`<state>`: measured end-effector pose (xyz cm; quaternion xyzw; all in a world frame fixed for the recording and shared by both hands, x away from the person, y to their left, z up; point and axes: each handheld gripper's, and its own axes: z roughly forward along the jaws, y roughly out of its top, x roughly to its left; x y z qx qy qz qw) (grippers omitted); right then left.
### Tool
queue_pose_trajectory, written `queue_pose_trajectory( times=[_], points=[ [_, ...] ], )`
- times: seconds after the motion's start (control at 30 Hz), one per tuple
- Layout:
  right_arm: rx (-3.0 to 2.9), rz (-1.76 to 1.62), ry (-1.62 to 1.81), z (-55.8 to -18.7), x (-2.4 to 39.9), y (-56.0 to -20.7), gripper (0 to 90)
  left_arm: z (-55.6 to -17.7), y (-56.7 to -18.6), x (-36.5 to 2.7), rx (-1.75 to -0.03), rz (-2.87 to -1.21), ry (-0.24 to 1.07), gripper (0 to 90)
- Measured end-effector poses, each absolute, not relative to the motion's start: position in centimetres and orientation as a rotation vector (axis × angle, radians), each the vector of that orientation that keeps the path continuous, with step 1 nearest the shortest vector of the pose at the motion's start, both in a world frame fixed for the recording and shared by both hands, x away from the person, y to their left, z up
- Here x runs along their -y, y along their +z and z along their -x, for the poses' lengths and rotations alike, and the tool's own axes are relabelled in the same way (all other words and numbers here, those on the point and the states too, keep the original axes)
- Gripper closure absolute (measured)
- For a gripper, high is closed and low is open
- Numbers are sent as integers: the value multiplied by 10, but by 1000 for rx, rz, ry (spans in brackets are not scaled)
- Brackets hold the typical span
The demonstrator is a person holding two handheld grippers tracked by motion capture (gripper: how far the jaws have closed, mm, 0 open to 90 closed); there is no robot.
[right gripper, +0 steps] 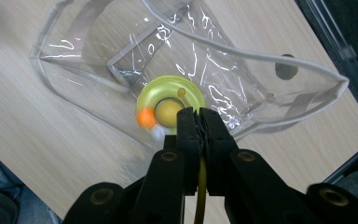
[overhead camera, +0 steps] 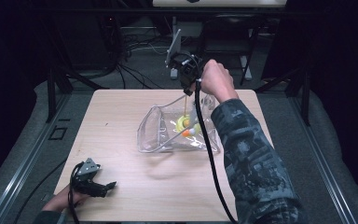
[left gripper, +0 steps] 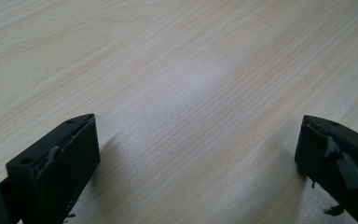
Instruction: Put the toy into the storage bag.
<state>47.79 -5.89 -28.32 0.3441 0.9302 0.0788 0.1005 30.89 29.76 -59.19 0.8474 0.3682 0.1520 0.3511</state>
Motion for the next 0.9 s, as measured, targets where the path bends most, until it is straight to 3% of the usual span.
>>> queue_pose_trajectory(
  times=[0.9],
  points=[
    [-2780,-1108,195,-472,88,-329,873,-309,-592,-298,-953,-2193,394,1]
  ],
)
